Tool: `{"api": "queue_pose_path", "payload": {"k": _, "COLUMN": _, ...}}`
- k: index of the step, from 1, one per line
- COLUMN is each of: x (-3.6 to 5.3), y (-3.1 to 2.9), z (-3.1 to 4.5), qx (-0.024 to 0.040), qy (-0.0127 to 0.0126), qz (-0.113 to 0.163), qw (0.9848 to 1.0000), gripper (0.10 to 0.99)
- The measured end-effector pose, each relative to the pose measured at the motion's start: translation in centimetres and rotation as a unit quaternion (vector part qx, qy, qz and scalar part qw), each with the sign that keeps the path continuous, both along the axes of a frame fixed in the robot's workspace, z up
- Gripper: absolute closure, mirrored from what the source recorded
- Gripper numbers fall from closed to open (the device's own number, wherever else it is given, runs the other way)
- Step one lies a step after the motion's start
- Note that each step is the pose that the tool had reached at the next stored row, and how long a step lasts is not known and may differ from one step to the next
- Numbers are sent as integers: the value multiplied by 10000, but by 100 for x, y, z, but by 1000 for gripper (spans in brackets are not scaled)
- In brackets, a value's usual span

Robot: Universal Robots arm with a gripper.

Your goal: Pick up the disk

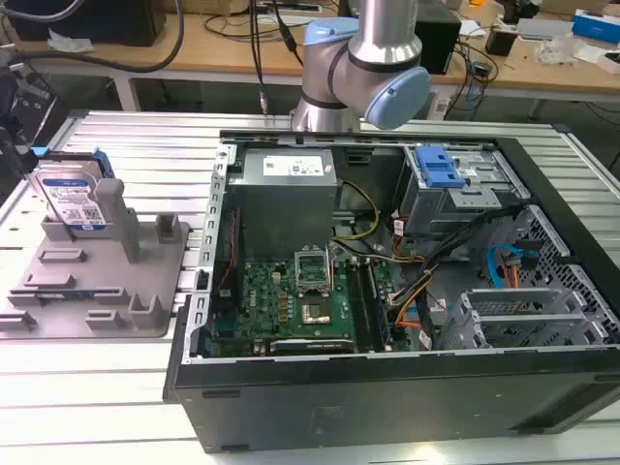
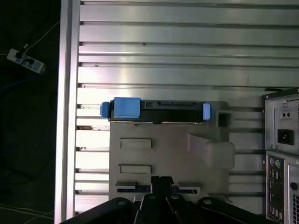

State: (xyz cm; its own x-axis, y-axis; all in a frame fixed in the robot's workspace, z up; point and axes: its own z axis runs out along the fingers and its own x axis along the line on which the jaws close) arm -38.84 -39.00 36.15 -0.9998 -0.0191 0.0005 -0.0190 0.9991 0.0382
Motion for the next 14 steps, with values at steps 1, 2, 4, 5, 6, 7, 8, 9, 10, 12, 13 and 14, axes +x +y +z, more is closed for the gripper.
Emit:
{"api": "queue_pose_path", "payload": {"k": 1, "x": 0, "y": 0, "z": 0, "qx": 0, "qy": 0, "qz": 0, "qw": 10000, "gripper": 980}}
{"api": "queue_pose_path", "payload": {"k": 2, "x": 0, "y": 0, "z": 0, "qx": 0, "qy": 0, "qz": 0, "qw": 10000, "gripper": 980}}
{"api": "queue_pose_path", "payload": {"k": 4, "x": 0, "y": 0, "z": 0, "qx": 0, "qy": 0, "qz": 0, "qw": 10000, "gripper": 980}}
{"api": "queue_pose_path", "payload": {"k": 5, "x": 0, "y": 0, "z": 0, "qx": 0, "qy": 0, "qz": 0, "qw": 10000, "gripper": 980}}
{"api": "queue_pose_path", "payload": {"k": 6, "x": 0, "y": 0, "z": 0, "qx": 0, "qy": 0, "qz": 4, "qw": 10000, "gripper": 980}}
{"api": "queue_pose_path", "payload": {"k": 7, "x": 0, "y": 0, "z": 0, "qx": 0, "qy": 0, "qz": 24, "qw": 10000, "gripper": 980}}
{"api": "queue_pose_path", "payload": {"k": 8, "x": 0, "y": 0, "z": 0, "qx": 0, "qy": 0, "qz": 74, "qw": 10000, "gripper": 980}}
{"api": "queue_pose_path", "payload": {"k": 9, "x": 0, "y": 0, "z": 0, "qx": 0, "qy": 0, "qz": 160, "qw": 9999, "gripper": 980}}
{"api": "queue_pose_path", "payload": {"k": 10, "x": 0, "y": 0, "z": -1, "qx": 0, "qy": -1, "qz": 247, "qw": 9997, "gripper": 980}}
{"api": "queue_pose_path", "payload": {"k": 12, "x": 0, "y": 0, "z": 0, "qx": 0, "qy": -1, "qz": 530, "qw": 9986, "gripper": 980}}
{"api": "queue_pose_path", "payload": {"k": 13, "x": 0, "y": 0, "z": 0, "qx": 0, "qy": -1, "qz": 655, "qw": 9979, "gripper": 980}}
{"api": "queue_pose_path", "payload": {"k": 14, "x": 0, "y": 0, "z": 0, "qx": 0, "qy": -1, "qz": 747, "qw": 9972, "gripper": 980}}
